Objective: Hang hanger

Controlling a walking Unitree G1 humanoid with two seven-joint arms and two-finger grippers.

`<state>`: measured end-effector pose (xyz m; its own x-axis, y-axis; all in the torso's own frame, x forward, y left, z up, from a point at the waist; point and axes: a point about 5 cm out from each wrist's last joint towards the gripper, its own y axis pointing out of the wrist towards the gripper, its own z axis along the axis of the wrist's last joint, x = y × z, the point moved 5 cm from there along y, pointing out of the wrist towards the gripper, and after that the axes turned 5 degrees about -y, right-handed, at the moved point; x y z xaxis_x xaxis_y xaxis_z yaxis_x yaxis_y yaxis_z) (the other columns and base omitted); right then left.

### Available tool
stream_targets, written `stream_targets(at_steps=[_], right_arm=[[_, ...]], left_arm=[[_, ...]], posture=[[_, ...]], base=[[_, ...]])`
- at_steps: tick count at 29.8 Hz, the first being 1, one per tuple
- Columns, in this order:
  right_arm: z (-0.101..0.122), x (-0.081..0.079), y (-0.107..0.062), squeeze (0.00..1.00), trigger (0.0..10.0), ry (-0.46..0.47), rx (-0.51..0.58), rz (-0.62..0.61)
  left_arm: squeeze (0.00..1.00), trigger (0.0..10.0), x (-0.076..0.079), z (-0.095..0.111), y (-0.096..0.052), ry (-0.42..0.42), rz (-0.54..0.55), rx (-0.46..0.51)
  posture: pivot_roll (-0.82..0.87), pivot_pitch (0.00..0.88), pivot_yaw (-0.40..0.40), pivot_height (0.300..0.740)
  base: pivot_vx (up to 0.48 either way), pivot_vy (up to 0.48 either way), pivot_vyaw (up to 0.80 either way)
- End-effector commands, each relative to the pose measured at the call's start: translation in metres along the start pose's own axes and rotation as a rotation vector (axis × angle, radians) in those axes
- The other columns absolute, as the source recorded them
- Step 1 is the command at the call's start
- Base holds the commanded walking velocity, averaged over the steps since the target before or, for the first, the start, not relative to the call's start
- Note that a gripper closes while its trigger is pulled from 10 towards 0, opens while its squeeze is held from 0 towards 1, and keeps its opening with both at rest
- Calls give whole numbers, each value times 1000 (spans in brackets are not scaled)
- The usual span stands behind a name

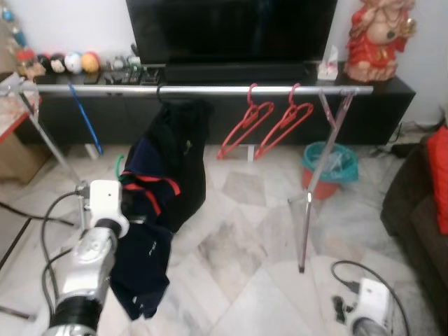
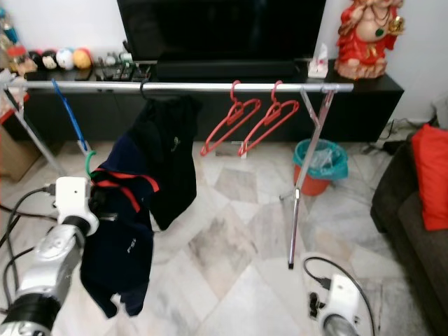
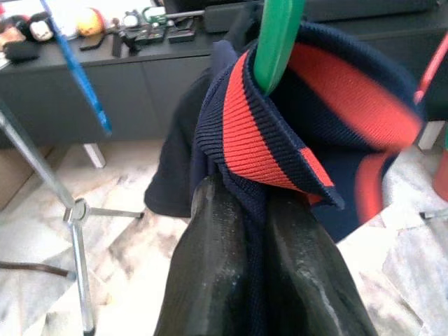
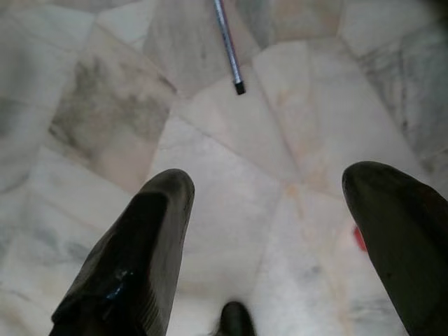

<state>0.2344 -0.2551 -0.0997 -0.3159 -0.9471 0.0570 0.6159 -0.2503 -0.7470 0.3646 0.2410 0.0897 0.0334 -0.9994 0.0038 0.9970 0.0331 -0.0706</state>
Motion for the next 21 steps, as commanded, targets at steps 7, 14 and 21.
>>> stream_targets(at_steps=[7, 14, 21], right_arm=[[-6, 12, -1, 0, 10000, -31, -28, -26], [-5, 12, -1, 0, 10000, -3, -29, -2], [-5, 14, -1, 0, 10000, -17, -36, 4]], left_arm=[[0, 10000, 8, 14, 8, -4, -24, 44], [0, 10000, 8, 13, 8, -15, -7, 50], [0, 10000, 9, 12, 8, -22, -2, 54]], posture=[[-115, 0, 50, 740], [-105, 0, 25, 740], [-96, 0, 7, 740]], base=[[297, 0, 61], [296, 0, 161], [297, 0, 0]])
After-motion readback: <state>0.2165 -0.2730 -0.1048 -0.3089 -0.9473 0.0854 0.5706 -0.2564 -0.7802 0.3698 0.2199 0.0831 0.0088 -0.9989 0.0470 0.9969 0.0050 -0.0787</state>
